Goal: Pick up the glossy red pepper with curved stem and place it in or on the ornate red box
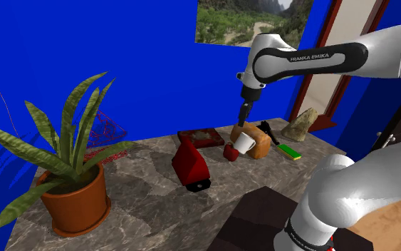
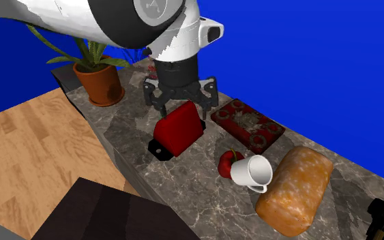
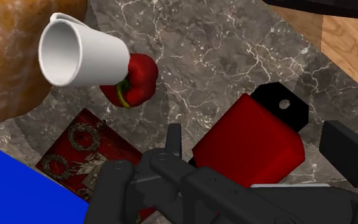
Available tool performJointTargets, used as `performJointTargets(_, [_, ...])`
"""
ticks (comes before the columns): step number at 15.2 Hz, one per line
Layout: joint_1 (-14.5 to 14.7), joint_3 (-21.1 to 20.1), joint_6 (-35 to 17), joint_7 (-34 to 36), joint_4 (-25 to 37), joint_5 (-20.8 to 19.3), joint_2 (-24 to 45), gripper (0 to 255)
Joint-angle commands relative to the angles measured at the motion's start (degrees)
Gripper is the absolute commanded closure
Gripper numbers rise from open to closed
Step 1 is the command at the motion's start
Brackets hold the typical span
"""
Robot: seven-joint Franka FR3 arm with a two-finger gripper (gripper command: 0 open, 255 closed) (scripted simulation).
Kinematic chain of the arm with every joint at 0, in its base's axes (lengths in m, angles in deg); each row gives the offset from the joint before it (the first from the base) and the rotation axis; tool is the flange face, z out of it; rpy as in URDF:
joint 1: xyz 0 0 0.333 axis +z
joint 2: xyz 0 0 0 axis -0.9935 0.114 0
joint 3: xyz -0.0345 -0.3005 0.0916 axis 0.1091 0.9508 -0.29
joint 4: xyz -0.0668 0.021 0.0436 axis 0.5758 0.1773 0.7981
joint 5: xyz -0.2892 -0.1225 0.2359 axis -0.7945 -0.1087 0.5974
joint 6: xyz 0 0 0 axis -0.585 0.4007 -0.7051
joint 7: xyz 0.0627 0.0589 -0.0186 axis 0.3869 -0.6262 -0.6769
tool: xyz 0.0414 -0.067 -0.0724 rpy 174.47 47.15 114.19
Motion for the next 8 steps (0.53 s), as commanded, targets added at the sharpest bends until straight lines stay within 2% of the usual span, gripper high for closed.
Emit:
performJointTargets(1, [-0.1, 2.7, -3.3, -2.9, -0.2, -0.4, 3.1, 0])
performJointTargets(8, [1.2, 12.0, -13.4, -14.2, 2.4, 1.7, 16.6, 0])
